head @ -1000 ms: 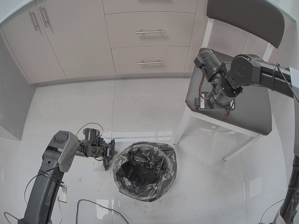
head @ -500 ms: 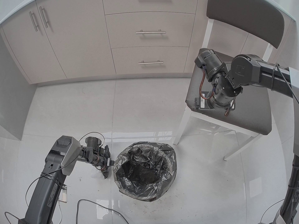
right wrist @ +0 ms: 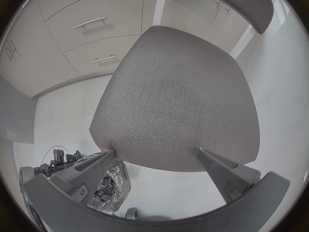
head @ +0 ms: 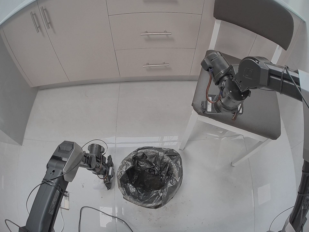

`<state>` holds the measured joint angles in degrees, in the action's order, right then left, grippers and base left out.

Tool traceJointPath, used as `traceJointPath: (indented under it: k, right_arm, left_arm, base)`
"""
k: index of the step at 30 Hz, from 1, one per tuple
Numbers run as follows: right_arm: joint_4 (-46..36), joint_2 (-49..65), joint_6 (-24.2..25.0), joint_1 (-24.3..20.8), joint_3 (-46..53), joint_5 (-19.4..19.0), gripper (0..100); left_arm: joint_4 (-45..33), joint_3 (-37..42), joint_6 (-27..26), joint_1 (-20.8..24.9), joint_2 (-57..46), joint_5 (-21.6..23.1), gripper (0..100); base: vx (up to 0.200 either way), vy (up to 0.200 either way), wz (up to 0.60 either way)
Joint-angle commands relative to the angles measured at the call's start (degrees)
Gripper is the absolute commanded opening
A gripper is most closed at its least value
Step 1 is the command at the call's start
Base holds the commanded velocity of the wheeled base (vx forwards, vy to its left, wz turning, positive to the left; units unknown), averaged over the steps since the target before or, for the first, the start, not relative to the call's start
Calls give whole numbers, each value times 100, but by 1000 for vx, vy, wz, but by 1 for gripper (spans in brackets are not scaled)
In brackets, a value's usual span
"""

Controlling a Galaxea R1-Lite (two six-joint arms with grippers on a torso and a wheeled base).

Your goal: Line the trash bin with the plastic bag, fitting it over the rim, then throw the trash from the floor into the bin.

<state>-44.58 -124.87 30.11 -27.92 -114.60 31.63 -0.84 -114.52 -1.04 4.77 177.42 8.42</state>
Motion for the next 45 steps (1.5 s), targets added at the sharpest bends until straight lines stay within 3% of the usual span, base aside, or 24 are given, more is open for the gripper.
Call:
traceJointPath:
  k: [1,10,13,24,41,45]
  right_arm:
    - [2,-64,4,-3,1,1,100]
    - [2,-64,-5,-3,1,1,100]
    - [-7,-29,-32,-3,1,1,100]
    - [-77,173,-76,-12,1,-8,100]
    - [-587,1043,-225,-12,1,-17,100]
    - [-807,1474,-295,-12,1,-26,100]
  left_arm:
    - [31,-7,-2,16,20,10,0]
    - [40,-7,33,7,20,-69,0]
    - [40,-7,51,-28,-23,-473,0]
    - [-48,-7,394,-204,-744,-500,0]
    - [-962,-7,402,-169,-3091,-508,0]
    - [-1463,-7,394,51,-3970,-508,0]
  base:
    - [0,0,0]
    - [0,0,0]
    - [0,0,0]
    - [0,0,0]
    - [0,0,0]
    - [0,0,0]
